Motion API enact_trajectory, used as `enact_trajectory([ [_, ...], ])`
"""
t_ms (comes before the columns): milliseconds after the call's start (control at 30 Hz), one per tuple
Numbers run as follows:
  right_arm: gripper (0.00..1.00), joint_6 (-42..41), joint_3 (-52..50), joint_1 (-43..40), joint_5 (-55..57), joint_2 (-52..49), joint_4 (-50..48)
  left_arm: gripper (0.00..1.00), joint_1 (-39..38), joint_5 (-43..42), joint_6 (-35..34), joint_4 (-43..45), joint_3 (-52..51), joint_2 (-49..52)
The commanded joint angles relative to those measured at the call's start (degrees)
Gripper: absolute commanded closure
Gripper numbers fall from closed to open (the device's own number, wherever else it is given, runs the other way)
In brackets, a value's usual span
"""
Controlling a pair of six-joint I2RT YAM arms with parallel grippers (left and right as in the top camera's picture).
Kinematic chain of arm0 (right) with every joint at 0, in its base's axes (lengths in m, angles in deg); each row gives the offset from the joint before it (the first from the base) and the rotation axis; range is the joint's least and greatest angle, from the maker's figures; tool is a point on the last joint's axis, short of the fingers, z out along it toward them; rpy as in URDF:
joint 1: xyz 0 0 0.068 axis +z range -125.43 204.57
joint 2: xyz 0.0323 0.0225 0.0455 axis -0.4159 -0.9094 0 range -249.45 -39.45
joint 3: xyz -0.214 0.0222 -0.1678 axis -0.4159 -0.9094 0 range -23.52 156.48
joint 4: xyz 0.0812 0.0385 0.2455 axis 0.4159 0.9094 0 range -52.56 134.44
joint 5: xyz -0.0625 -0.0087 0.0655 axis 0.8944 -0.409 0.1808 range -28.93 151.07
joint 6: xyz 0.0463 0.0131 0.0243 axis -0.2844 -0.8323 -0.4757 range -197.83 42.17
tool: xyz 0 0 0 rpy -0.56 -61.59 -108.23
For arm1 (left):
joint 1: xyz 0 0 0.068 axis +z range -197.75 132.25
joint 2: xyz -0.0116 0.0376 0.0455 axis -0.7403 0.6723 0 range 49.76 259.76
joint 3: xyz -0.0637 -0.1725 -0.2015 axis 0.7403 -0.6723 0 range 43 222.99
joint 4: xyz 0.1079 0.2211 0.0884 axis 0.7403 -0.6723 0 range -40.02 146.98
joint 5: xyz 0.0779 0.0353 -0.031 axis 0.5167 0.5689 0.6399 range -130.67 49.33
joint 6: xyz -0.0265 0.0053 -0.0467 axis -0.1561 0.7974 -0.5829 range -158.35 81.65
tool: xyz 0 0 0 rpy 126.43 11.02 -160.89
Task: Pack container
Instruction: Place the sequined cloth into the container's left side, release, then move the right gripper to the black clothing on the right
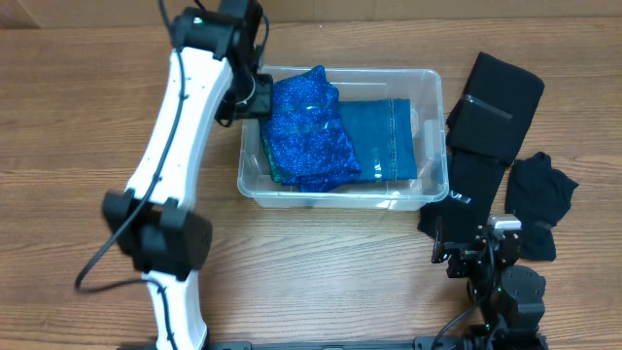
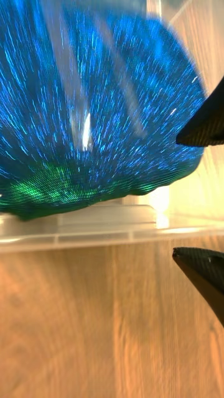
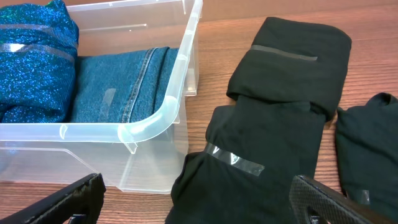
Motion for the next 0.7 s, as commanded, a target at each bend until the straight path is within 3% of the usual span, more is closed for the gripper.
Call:
enact_trajectory([
  [0, 0.0, -0.22, -0.52, -0.37, -0.28, 0.57, 0.15, 0.0, 0.28, 5.44, -1.6, 2.6, 0.79, -14.91],
  [133, 0.0, -1.62, -0.52, -0.37, -2.03, 0.57, -4.83, 0.0, 0.42, 9.42, -2.97, 0.5, 0.79, -26.08],
  [267, 0.0, -10.27, -0.52, -0.37, -17.75, 0.57, -7.06, 0.0, 0.44, 14.99, -3.48, -6.14, 0.79, -31.21],
  [433, 0.0, -11.19, -0.5, -0.37, -29.05, 0.57, -7.37, 0.0, 0.44, 16.2, 0.52, -8.2, 0.76, -32.5],
  [467, 0.0, -11.41, -0.48, -0.37, -29.7, 0.57, -7.32, 0.0, 0.44, 16.2, 1.22, -8.2, 0.76, -32.44],
  [533, 0.0, -20.06, -0.07, -0.37, -22.69, 0.48, -4.94, 0.0, 0.44, 16.2, 1.4, -8.2, 0.79, -32.41],
  [667, 0.0, -21.92, 3.45, -0.37, -19.06, -2.23, -1.51, 0.0, 0.42, 16.17, 1.38, -8.2, 0.79, -32.41],
])
